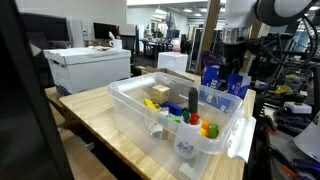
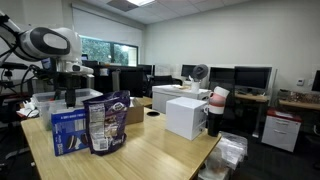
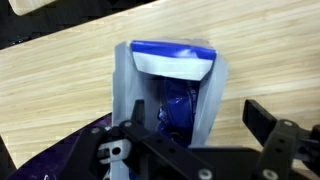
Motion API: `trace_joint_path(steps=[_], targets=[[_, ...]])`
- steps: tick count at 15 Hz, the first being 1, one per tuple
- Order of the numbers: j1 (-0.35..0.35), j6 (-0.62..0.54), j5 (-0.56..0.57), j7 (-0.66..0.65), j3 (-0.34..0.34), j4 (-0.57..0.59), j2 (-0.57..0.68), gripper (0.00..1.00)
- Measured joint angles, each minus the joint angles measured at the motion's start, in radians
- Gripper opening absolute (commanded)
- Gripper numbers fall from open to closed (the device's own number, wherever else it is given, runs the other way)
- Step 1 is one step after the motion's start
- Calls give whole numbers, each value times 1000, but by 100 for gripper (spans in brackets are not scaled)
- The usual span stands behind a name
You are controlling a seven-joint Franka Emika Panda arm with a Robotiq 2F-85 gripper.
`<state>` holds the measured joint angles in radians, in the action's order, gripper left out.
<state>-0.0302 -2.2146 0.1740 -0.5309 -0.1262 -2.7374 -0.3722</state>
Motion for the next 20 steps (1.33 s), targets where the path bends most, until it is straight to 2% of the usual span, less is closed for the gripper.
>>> trace_joint_path(steps=[14, 20], targets=[[-15, -43, 34, -33, -6, -4, 29, 100], [-19, -100, 23, -33, 6, -18, 36, 100]])
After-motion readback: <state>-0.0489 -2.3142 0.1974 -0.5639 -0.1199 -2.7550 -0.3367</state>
